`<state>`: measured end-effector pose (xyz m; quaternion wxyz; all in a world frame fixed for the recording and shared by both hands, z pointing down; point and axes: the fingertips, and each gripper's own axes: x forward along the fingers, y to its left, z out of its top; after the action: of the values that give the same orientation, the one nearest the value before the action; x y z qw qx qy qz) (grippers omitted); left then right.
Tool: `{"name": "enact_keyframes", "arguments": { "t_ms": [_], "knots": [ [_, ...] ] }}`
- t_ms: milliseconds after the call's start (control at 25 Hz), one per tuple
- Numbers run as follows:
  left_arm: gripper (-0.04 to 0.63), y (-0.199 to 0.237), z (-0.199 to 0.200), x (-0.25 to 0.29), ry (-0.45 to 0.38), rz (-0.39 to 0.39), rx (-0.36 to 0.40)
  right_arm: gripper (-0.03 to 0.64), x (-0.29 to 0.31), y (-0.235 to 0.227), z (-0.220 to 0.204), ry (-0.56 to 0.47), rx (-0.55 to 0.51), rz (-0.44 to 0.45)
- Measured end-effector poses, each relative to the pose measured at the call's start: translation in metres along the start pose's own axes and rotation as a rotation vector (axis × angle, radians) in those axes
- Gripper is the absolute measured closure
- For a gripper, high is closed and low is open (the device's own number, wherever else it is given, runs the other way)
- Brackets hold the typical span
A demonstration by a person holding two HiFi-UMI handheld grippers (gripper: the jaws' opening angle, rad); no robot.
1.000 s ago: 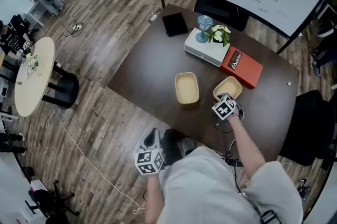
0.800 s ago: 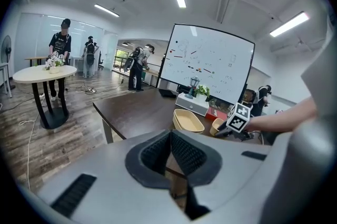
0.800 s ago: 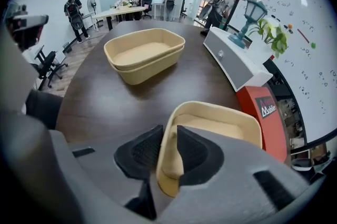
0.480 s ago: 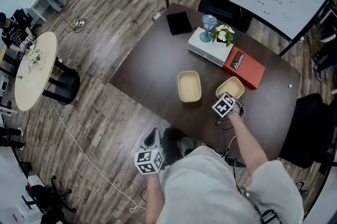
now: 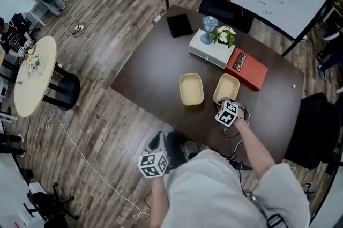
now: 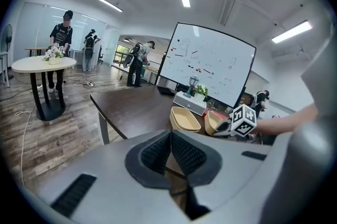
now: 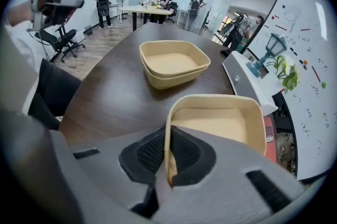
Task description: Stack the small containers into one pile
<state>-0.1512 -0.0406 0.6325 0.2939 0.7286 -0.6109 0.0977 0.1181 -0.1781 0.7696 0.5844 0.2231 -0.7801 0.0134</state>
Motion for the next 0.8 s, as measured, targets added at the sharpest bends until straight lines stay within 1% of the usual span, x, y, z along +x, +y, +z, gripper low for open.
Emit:
{"name": "enact_keyframes", "arguments": {
  "t_ms": [80, 200, 480, 640, 800],
  "knots": [
    [0.589, -0.001, 0.003, 0.001, -0.011, -0.012, -0.006, 0.607, -0.003, 0.008, 0.006, -0.016, -0.042, 0.024],
    [0.589, -0.003, 0.005, -0.001, -0.032, -0.035, -0.025, 0.609, -0.004, 0.016, 0.015, -0.022, -0.114, 0.025],
    [0.589, 0.002, 0.006, -0.005, -0.039, -0.034, -0.029, 0.609, -0.015, 0.007, 0.037, -0.054, -0.136, 0.011],
    [0.589, 0.002, 0.009, -0.004, -0.047, -0.038, -0.033, 0.608, -0.021, -0.005, 0.048, -0.064, -0.181, -0.011],
    [0.589, 0.006, 0.011, 0.000, -0.047, -0.038, -0.033, 0.609, -0.032, -0.013, 0.065, -0.095, -0.209, -0.020]
  ]
}}
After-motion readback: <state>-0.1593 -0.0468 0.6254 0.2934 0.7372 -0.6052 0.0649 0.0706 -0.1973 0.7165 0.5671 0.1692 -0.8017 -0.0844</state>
